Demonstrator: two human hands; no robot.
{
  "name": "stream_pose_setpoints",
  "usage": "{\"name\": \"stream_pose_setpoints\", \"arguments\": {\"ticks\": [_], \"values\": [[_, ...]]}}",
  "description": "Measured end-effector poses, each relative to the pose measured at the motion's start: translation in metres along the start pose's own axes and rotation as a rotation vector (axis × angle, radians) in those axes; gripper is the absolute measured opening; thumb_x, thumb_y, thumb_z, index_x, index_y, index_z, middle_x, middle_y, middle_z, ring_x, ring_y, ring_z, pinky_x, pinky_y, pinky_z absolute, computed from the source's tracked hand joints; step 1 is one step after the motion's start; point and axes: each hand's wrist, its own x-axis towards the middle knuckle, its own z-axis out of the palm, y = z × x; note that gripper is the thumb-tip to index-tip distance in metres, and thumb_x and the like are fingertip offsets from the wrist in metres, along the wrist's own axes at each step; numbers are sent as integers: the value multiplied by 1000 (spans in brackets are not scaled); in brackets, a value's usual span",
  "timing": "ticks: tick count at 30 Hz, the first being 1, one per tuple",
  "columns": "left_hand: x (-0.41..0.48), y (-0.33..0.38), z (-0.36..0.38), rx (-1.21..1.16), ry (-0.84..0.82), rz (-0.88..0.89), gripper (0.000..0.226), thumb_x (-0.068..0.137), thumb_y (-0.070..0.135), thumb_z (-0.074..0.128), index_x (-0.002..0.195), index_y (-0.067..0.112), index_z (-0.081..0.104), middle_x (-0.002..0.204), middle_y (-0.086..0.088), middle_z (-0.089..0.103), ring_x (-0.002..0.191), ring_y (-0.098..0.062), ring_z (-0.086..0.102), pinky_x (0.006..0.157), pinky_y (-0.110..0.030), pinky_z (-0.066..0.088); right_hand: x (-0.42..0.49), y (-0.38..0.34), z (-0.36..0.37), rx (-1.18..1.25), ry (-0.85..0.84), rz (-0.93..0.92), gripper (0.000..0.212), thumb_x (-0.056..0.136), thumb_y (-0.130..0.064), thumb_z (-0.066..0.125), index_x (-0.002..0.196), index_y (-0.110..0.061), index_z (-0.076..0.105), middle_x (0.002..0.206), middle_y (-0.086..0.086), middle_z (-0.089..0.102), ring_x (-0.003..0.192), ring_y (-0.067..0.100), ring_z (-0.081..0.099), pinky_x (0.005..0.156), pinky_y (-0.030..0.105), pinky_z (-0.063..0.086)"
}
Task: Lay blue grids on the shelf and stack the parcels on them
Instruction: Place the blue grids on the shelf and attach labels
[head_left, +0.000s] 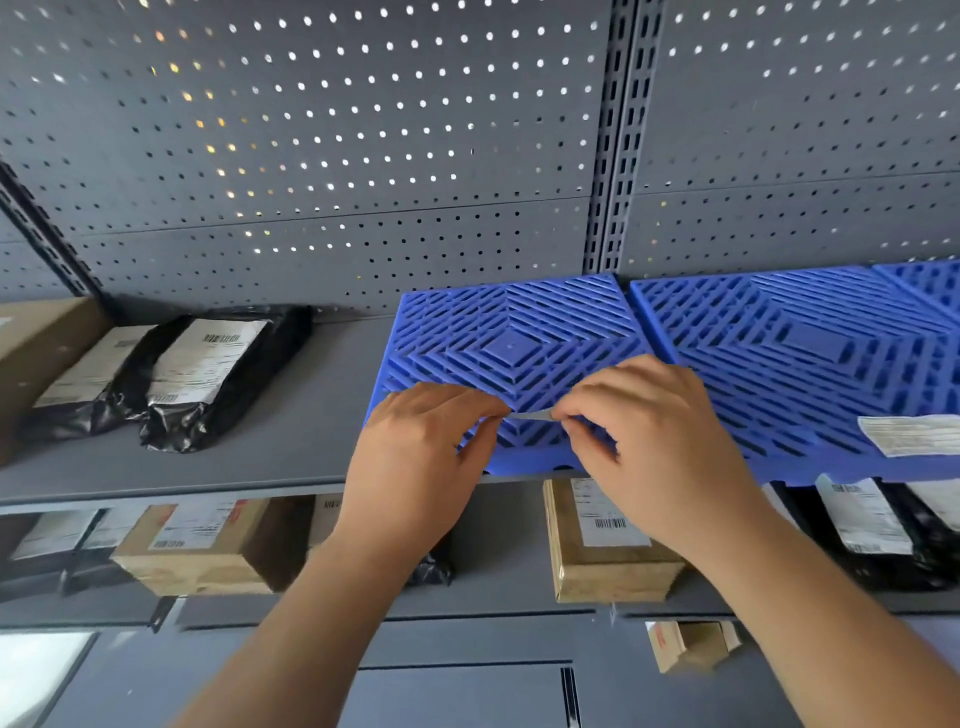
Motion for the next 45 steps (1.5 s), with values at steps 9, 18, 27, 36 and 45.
{"name": "stream_pose_setpoints", "arguments": {"ticks": [9, 18, 27, 36, 45], "values": [[-11, 2, 13, 60, -60, -21, 22, 93, 27, 58, 95, 22, 79, 92, 10, 75, 86, -18, 68, 77, -38, 54, -21, 6, 14, -18, 2, 32, 12, 85, -17, 75, 95, -23, 76, 94, -9, 68, 91, 24, 58, 82, 39, 43], [-19, -3, 13, 50, -80, -79, 18, 92, 28, 62, 94, 20, 78, 97, 10, 74, 89, -18, 67, 78, -44, 54, -23, 6, 18, 15, -44, 54, 12, 89, -28, 68, 96, -24, 77, 95, -12, 69, 91, 19, 57, 79, 37, 45], [-22, -2, 14, 26, -78, -111, 17, 92, 31, 64, 94, 21, 78, 98, 12, 74, 91, -15, 66, 81, -44, 54, -21, 10, 19, 7, -38, 41, 9, 89, -28, 70, 94, -23, 76, 96, -11, 70, 93, 18, 56, 81, 34, 41], [-22, 5, 11, 45, -63, -153, 16, 92, 31, 65, 95, 23, 79, 100, 13, 73, 93, -13, 65, 83, -42, 53, -26, 14, 19, 33, -25, 44, 12, 90, -28, 68, 96, -21, 76, 98, -9, 69, 94, 20, 58, 83, 37, 45], [-30, 40, 5, 80, -19, -245, 22, 90, 33, 61, 101, 22, 77, 106, 9, 72, 95, -16, 65, 85, -42, 52, -38, 14, 1, 134, -10, 35, 23, 92, -30, 63, 111, -22, 72, 102, -10, 66, 98, 21, 59, 85, 41, 47]]}}
